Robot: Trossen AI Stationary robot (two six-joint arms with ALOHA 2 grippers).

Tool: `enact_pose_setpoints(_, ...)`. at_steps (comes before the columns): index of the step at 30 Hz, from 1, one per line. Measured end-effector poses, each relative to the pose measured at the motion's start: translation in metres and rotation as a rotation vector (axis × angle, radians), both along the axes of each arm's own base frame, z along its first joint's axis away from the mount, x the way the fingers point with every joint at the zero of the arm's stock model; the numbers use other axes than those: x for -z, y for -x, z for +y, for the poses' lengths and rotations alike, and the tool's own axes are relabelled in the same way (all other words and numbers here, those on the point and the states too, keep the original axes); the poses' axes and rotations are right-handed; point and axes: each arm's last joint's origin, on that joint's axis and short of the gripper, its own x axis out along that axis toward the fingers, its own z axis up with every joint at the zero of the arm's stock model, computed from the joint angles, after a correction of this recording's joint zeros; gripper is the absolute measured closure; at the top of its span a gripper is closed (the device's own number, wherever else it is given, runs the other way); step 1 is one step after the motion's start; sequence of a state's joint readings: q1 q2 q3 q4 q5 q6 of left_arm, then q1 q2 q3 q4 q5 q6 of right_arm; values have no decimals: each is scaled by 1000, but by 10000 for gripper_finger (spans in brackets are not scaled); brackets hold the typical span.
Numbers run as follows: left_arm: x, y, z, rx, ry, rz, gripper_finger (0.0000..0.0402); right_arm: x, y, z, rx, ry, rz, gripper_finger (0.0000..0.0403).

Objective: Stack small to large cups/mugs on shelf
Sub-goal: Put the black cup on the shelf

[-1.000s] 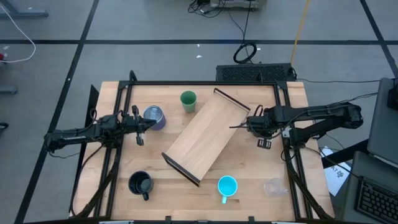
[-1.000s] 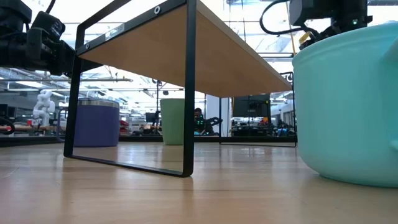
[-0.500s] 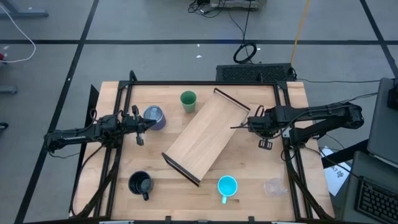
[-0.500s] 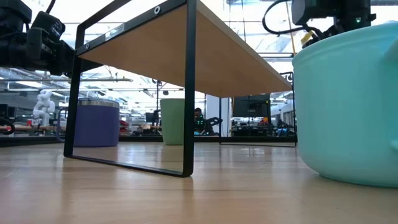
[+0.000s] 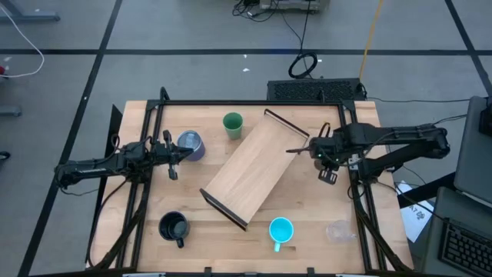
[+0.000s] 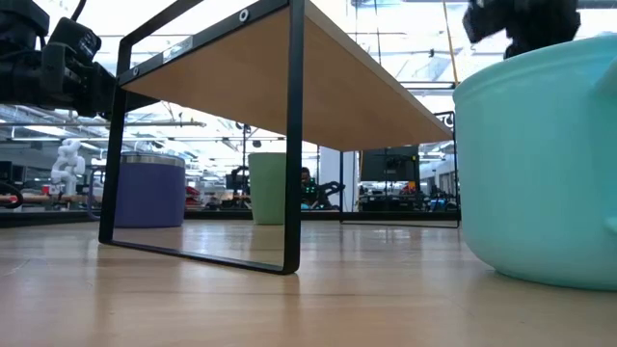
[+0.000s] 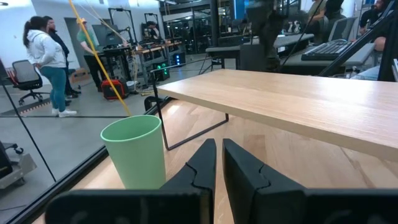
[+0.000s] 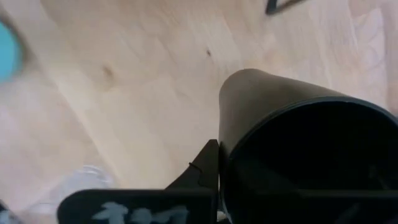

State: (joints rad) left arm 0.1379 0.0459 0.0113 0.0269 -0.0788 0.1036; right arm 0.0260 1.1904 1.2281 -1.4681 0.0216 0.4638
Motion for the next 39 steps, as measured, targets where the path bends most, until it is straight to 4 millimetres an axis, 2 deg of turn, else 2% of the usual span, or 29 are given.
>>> enact_pose_setpoints(6,0,0,0,0,0,0,371,-36,1,10,57,-18,-99,402)
enact_pose_setpoints(10,0,0,0,0,2,0,371,-53,-3,17,70,-29,-117,402)
enact_pose_setpoints(21,0,0,0,0,4,0,371,-99,-33,30,-24,-45,-245,402)
enact_pose_setpoints(31,0,0,0,0,4,0,371,-125,-70,27,-90,-26,-332,403)
enact_pose_setpoints(39,0,0,0,0,8,-1,371,-131,-85,5,-42,-4,-360,403)
